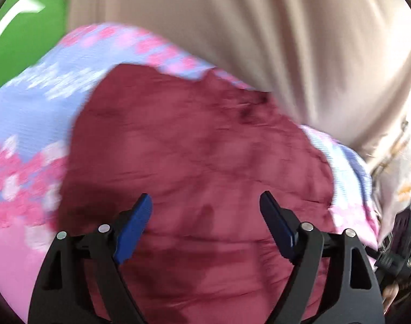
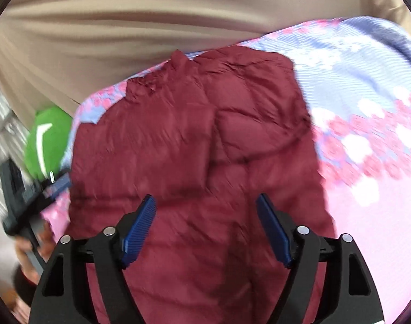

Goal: Fold large clothes

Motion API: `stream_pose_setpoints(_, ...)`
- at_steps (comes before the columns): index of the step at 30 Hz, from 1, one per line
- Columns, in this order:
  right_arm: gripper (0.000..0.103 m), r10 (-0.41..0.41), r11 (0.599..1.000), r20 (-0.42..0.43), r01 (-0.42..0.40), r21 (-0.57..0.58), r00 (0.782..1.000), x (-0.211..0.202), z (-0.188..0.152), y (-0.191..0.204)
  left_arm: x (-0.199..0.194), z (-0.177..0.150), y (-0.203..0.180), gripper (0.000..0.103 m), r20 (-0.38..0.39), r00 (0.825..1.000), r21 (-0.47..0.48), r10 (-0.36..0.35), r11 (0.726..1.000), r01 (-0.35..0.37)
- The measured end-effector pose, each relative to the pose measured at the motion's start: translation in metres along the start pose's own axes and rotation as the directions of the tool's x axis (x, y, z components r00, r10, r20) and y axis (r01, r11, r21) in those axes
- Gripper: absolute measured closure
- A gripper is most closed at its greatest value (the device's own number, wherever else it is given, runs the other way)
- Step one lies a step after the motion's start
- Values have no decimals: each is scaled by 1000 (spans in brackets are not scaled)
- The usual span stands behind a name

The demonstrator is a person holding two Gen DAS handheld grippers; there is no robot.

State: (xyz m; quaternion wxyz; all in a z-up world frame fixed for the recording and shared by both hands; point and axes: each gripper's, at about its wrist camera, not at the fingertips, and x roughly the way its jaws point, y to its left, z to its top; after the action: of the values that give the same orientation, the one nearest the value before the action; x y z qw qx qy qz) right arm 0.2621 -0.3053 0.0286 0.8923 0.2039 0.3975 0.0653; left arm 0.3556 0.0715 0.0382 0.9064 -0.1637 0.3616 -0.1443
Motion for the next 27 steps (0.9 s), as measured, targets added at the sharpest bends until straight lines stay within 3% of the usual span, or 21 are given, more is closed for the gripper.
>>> stream_pose_setpoints(3, 28, -42, 999, -53, 43, 8, 998, 32, 20, 5, 1, -4, 46, 24, -45, 999, -132, 5, 991, -11)
stream_pose_setpoints(4, 28, -49, 999, -68, 50, 17, 996, 40, 22, 4, 3, -8, 65, 24, -60, 998, -209, -18, 978, 5)
stream_pose_setpoints(7, 32, -69, 997, -114, 72, 23, 991, 68, 24, 7, 6, -18, 88, 24, -51, 995, -323, -91, 944, 69)
stream_pose_setpoints(8, 40, -82, 996, -123, 86, 23, 989, 74, 22, 7, 6, -18, 93, 24, -45, 994, -342, -103, 936, 81)
stream_pose_setpoints(10, 87, -95, 995, -129, 96, 0, 987, 81, 22, 15, 6, -14, 98, 27, -35, 995, -352, -90, 933, 72)
stream_pose_setpoints(11, 98, -114, 993, -109, 111, -38, 987, 78, 26, 24, 6, -11, 100, 31, -30, 997, -346, -66, 937, 51)
stream_pose_setpoints(12, 98, -123, 991, -88, 118, -60, 989, 75, 30, 30, 6, -8, 102, 36, -26, 998, -341, -50, 939, 38)
stream_pose_setpoints(15, 99, -139, 969, 85, 153, -192, 987, 37, 51, 71, 9, 7, 100, 53, -4, 1000, -321, -1, 947, 0)
stream_pose_setpoints(16, 99, -111, 959, 161, 149, -242, 981, 19, 60, 88, 13, 9, 94, 57, -7, 1000, -309, 17, 951, -18)
stream_pose_setpoints(18, 99, -58, 947, 259, 135, -292, 964, -9, 72, 107, 20, 13, 90, 80, -23, 998, -287, 63, 956, -67)
stream_pose_setpoints(21, 99, -22, 941, 369, 143, -306, 929, -31, 86, 109, 30, 11, 86, 89, -31, 985, -227, 167, 959, -170)
stream_pose_setpoints(24, 99, -112, 956, 327, 191, -222, 938, -4, 90, 68, 40, 1, 83, 89, -36, 979, -193, 201, 960, -204)
stream_pose_setpoints(26, 99, -228, 954, 183, 257, -155, 956, 49, 85, 25, 43, -3, 81, 89, -25, 975, -164, 221, 961, -222)
stream_pose_setpoints(27, 99, -249, 955, 120, 264, -134, 961, 68, 81, 11, 44, -4, 79, 89, -21, 972, -147, 234, 961, -234)
